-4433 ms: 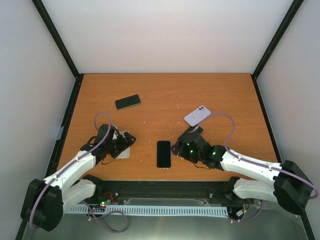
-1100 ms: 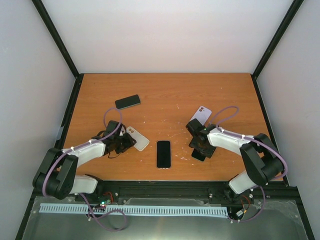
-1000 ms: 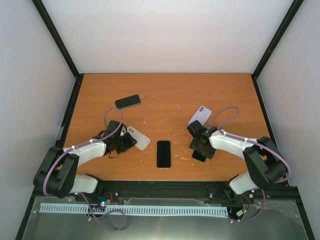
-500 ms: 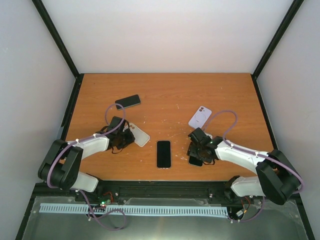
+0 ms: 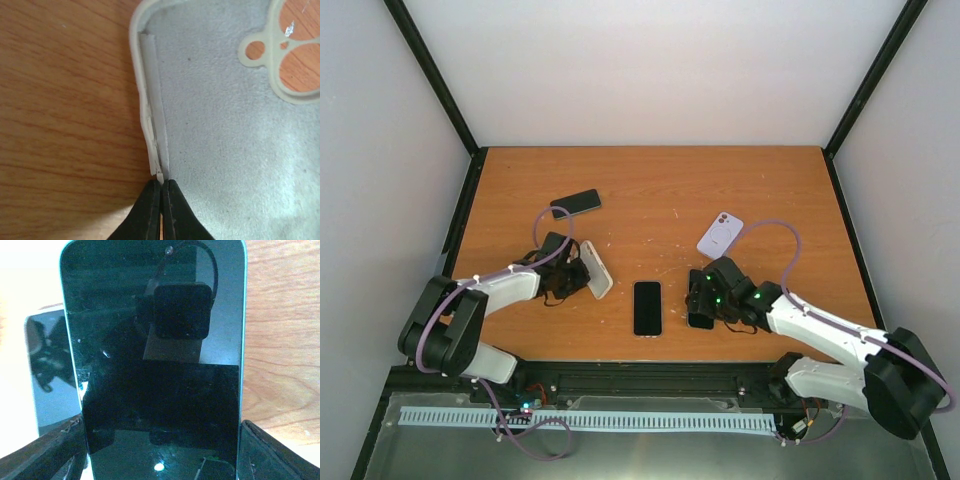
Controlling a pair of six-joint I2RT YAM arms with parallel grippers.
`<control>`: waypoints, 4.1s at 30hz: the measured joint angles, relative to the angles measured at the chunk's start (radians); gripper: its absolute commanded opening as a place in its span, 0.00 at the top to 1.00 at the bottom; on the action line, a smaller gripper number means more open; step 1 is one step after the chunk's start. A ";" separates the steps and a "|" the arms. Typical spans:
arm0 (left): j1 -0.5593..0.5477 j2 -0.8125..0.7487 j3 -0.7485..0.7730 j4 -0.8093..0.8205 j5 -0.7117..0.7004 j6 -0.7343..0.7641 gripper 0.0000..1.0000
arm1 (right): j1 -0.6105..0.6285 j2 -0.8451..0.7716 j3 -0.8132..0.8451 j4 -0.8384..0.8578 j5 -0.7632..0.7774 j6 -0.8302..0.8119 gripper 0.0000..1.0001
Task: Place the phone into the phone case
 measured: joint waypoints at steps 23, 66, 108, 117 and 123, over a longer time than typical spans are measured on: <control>-0.254 -0.159 -0.055 -0.225 0.045 -0.001 0.63 | 0.168 0.009 0.071 0.180 -0.121 -0.043 0.38; 0.307 -0.548 -0.158 -0.186 0.442 0.052 0.25 | 0.324 0.681 0.436 0.410 -0.218 0.110 0.37; 0.225 -0.245 -0.361 0.337 0.628 -0.094 0.81 | 0.324 0.702 0.485 0.342 -0.209 0.136 0.24; 0.219 -0.217 -0.360 0.309 0.581 -0.075 0.87 | 0.325 0.684 0.480 0.341 -0.208 0.125 0.11; 0.216 -0.210 -0.354 0.292 0.559 -0.060 0.87 | 0.326 0.621 0.473 0.318 -0.188 0.106 0.15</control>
